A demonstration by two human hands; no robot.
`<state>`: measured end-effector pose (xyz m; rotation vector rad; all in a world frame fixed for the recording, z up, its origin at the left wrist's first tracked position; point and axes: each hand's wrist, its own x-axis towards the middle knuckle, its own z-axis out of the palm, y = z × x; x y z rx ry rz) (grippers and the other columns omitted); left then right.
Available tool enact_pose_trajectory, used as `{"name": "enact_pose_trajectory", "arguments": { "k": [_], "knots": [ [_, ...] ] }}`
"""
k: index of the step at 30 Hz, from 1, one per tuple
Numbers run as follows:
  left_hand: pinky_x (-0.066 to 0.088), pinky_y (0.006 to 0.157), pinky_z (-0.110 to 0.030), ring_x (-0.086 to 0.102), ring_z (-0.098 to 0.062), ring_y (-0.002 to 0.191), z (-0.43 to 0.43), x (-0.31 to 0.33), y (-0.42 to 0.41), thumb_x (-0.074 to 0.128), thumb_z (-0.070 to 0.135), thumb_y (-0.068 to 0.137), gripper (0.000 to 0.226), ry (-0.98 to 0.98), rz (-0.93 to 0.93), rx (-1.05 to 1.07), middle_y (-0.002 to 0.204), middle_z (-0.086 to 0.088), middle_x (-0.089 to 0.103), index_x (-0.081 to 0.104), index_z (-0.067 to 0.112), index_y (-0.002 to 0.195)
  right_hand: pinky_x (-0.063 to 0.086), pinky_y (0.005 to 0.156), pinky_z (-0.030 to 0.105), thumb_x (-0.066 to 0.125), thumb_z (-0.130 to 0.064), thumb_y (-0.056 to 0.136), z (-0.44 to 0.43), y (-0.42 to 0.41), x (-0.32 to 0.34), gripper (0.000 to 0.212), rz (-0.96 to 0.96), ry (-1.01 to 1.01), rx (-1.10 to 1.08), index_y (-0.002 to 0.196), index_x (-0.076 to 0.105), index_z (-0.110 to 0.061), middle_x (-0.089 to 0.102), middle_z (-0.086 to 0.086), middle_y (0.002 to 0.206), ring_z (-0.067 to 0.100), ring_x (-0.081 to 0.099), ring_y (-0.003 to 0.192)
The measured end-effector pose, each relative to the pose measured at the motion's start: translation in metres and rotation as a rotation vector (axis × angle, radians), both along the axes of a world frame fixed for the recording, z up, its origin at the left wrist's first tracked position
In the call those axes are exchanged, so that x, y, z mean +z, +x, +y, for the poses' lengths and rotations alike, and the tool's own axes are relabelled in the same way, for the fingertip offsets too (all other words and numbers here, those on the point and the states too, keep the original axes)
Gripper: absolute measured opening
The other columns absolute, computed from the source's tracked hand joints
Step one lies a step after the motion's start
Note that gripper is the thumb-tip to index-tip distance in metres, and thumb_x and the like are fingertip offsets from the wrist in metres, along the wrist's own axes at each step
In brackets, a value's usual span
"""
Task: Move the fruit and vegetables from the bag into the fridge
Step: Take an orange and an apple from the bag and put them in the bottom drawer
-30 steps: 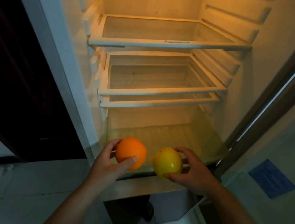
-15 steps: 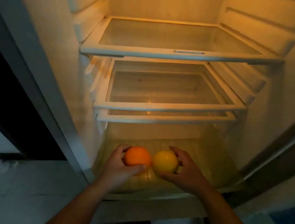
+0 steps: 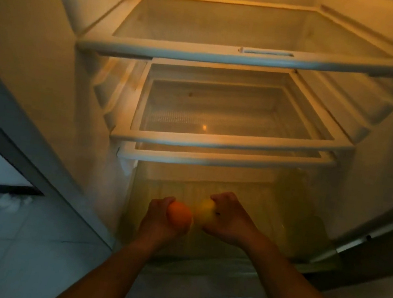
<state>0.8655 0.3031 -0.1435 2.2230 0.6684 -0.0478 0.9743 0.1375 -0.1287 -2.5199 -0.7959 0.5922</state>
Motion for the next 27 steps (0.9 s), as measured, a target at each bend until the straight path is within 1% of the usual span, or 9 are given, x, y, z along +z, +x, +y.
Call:
{"name": "enact_pose_trajectory", "arguments": {
  "k": [3,8,11,13,17,19,21,23,27],
  "knots": [
    [0.04,0.1,-0.033,0.043,-0.025,0.125,-0.001,-0.001,0.005,0.08,0.035,0.067,0.088,0.05,0.053,-0.082,0.143,-0.005,0.033,0.033,0.023,0.14,0.043,0.095,0.044,0.07,-0.053,0.064,0.004,0.0,-0.005,0.085,-0.005,-0.109,0.03,0.137,0.033,-0.03,0.034,0.002,0.138,0.028,0.042,0.123],
    [0.039,0.102,-0.032,0.04,-0.023,0.128,0.003,-0.004,0.005,0.079,0.034,0.07,0.086,0.1,0.095,-0.13,0.145,-0.003,0.032,0.032,0.021,0.141,0.037,0.106,0.039,0.074,-0.04,0.068,0.013,0.0,-0.01,0.094,0.073,-0.05,-0.025,0.145,0.022,-0.023,0.032,0.002,0.149,0.024,0.036,0.133],
    [0.035,0.101,-0.027,0.037,-0.022,0.13,0.007,-0.009,0.0,0.079,0.032,0.07,0.085,0.084,0.083,-0.143,0.145,-0.005,0.029,0.033,0.02,0.14,0.034,0.106,0.032,0.074,-0.033,0.071,0.015,-0.004,-0.012,0.088,0.055,-0.011,0.011,0.144,0.027,-0.018,0.036,0.005,0.147,0.023,0.038,0.132],
    [0.033,0.1,-0.024,0.036,-0.023,0.131,0.008,-0.013,-0.002,0.08,0.031,0.069,0.087,0.07,0.075,-0.156,0.147,-0.006,0.026,0.032,0.022,0.14,0.036,0.103,0.031,0.076,-0.032,0.069,0.014,-0.006,-0.013,0.086,0.036,0.009,0.032,0.141,0.032,-0.017,0.041,0.005,0.143,0.023,0.042,0.128],
    [0.031,0.104,-0.027,0.032,-0.025,0.134,0.009,-0.014,-0.001,0.08,0.028,0.069,0.092,0.052,0.085,-0.107,0.149,-0.008,0.024,0.026,0.018,0.143,0.036,0.102,0.031,0.076,-0.029,0.07,0.011,-0.005,-0.012,0.085,0.054,0.045,0.008,0.141,0.033,-0.013,0.042,0.005,0.141,0.024,0.042,0.129],
    [0.033,0.104,-0.03,0.036,-0.027,0.132,0.01,-0.013,0.001,0.081,0.027,0.068,0.093,0.038,0.096,-0.046,0.147,-0.011,0.03,0.028,0.013,0.143,0.037,0.102,0.032,0.076,-0.028,0.072,0.011,-0.005,-0.01,0.082,0.062,0.051,-0.045,0.14,0.033,-0.01,0.042,0.008,0.141,0.026,0.042,0.128],
    [0.039,0.1,-0.033,0.043,-0.028,0.127,0.012,-0.013,0.004,0.082,0.024,0.065,0.089,-0.005,0.092,0.019,0.142,-0.013,0.039,0.035,0.01,0.14,0.041,0.097,0.034,0.074,-0.026,0.073,0.012,-0.006,-0.008,0.068,0.06,0.067,-0.089,0.132,0.043,-0.008,0.049,0.01,0.134,0.027,0.047,0.121],
    [0.042,0.094,-0.033,0.047,-0.028,0.122,0.014,-0.014,0.005,0.084,0.022,0.064,0.084,-0.045,0.079,0.05,0.137,-0.012,0.045,0.041,0.011,0.136,0.041,0.096,0.033,0.075,-0.026,0.072,0.012,-0.005,-0.009,0.063,0.049,0.066,-0.112,0.127,0.049,-0.01,0.051,0.01,0.131,0.028,0.049,0.119],
    [0.04,0.095,-0.033,0.045,-0.029,0.124,0.015,-0.014,0.003,0.083,0.023,0.066,0.084,-0.043,0.062,0.046,0.139,-0.012,0.043,0.04,0.012,0.137,0.037,0.1,0.03,0.074,-0.026,0.073,0.012,-0.005,-0.01,0.064,0.026,0.058,-0.082,0.129,0.048,-0.012,0.047,0.01,0.134,0.025,0.045,0.123]
  ]
}}
